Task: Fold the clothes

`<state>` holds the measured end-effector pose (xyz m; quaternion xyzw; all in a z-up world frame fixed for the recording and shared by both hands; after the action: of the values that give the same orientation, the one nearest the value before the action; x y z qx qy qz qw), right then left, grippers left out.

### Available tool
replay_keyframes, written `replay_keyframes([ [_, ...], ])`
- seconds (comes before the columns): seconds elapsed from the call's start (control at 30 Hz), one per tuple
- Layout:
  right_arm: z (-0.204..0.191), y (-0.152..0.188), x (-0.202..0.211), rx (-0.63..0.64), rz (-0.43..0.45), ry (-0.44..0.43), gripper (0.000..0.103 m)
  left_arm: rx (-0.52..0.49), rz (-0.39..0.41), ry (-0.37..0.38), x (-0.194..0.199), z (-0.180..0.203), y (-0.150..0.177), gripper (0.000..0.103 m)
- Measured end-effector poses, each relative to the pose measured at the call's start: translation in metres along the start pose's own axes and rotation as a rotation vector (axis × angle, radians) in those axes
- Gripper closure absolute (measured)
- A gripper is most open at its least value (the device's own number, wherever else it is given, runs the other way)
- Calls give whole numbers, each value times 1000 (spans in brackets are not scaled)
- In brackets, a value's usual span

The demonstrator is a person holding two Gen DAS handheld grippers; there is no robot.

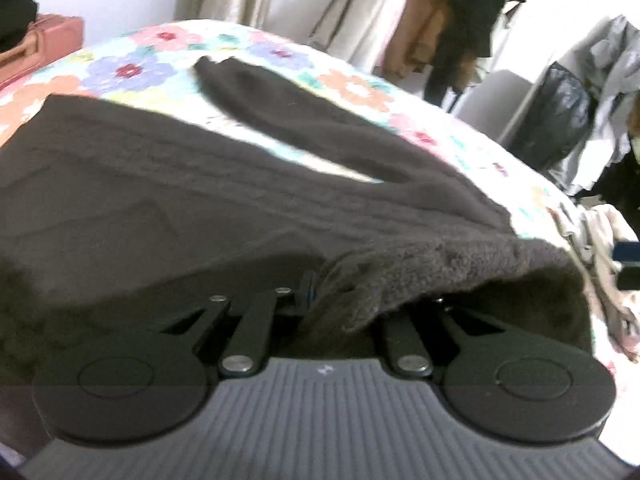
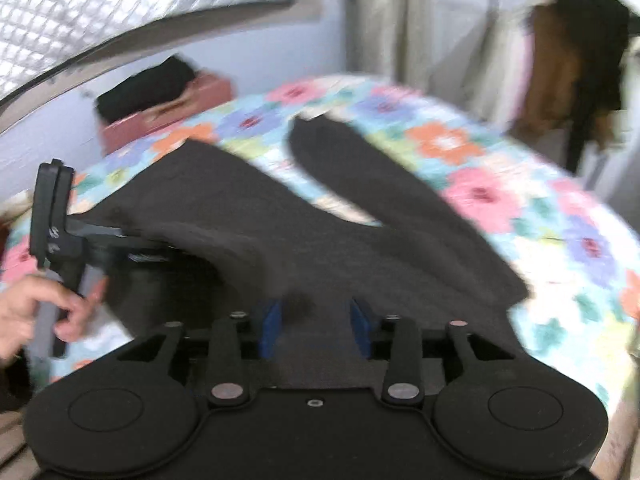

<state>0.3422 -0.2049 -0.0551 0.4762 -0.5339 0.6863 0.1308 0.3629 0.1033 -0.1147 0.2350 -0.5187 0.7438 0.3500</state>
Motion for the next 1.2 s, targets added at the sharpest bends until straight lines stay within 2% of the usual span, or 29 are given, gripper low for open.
replay_keyframes([
  [0.07, 12, 29, 1, -35, -10, 10, 51, 17, -5, -5, -7, -7, 1, 93],
  [0.13, 19, 66, -2, -21, -61, 34, 50, 38, -20, 5, -14, -11, 3, 93],
  [0.23, 22, 121, -4, -24, -110, 127, 48, 47, -22, 11, -20, -25, -7, 93],
  [0.33, 18, 152, 0, -58, -128, 53, 48, 102, -16, 24, -18, -41, -13, 93],
  [0.43, 6, 163, 5, -34, -111, -10, 46, 84, -7, 24, -16, -39, -9, 93],
  [0.5, 2, 162, 0, -8, -125, -34, 38, 78, 1, 16, -16, -37, -8, 93],
  [0.63, 1, 156, -8, 37, -138, -79, 38, 109, 29, 25, -13, -40, -9, 93],
  [0.77, 6, 155, 2, -55, -139, -238, 38, 143, 70, 24, -3, -48, -13, 93],
  [0.87, 8, 152, 4, -71, -120, -213, 38, 152, 80, 13, 1, -51, -15, 93],
  [0.97, 3, 156, -12, 16, -149, -98, 38, 154, 85, 16, -1, -49, -14, 93],
  [1.0, 3, 158, -18, 42, -160, -61, 41, 153, 89, 19, -1, -49, -14, 93],
  [1.03, 4, 158, -23, 56, -164, -59, 51, 151, 97, 27, 1, -48, -15, 93],
  [1.07, 10, 156, -23, 41, -152, -87, 90, 149, 106, 36, 4, -47, -16, 93],
  [1.2, 54, 139, -14, -150, -44, -166, 92, 144, 129, 71, 12, -47, -21, 93],
])
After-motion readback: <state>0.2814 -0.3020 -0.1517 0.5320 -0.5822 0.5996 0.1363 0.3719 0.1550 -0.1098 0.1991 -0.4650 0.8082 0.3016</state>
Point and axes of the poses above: each gripper's, at about its wrist camera, not at the fingertips, and x roughly against the way its jaws point, z to its right, y to its underside, the point moved 3 cm from there along -x, roughly the way its jaws point, and after that the axes turned 6 degrees about -z, right-handed, at the moved point
